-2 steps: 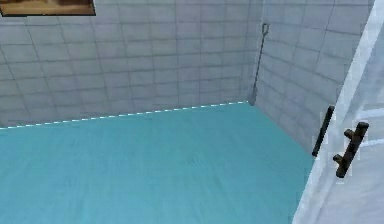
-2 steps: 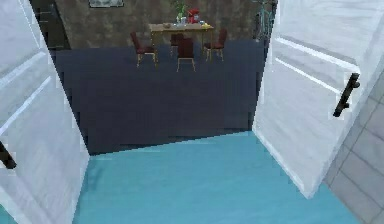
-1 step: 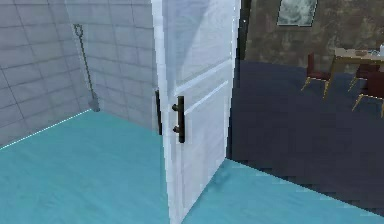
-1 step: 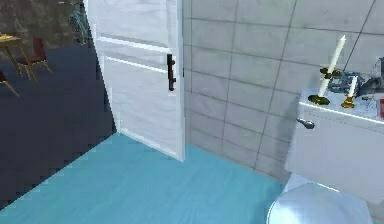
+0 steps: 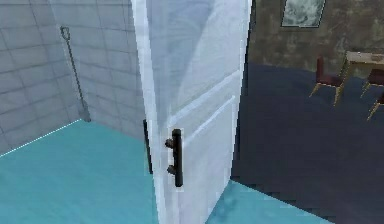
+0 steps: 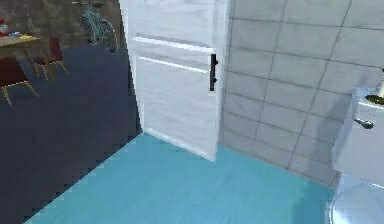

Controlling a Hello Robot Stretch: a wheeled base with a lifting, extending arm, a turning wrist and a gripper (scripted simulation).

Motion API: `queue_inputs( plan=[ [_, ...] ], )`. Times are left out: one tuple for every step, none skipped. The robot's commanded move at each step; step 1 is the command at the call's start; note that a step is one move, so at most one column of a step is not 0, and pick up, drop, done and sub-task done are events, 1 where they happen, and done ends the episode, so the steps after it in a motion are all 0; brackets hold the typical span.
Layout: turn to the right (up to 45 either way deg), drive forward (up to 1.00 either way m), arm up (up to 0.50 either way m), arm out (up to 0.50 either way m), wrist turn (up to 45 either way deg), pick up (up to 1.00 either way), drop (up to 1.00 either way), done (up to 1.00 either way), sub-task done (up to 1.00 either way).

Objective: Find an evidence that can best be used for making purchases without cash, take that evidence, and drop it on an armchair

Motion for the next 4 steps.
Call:
queue_inputs(
  plan=[
    [45.0, 0.0, 0.0, 0.0, 0.0, 0.0, 0.0, 0.0, 0.0],
    [12.0, 0.0, 0.0, 0.0, 0.0, 0.0, 0.0, 0.0, 0.0],
    [0.0, 1.0, 0.0, 0.0, 0.0, 0.0, 0.0, 0.0, 0.0],
    [0.0, 0.85, 0.0, 0.0, 0.0, 0.0, 0.0, 0.0, 0.0]
  ],
)
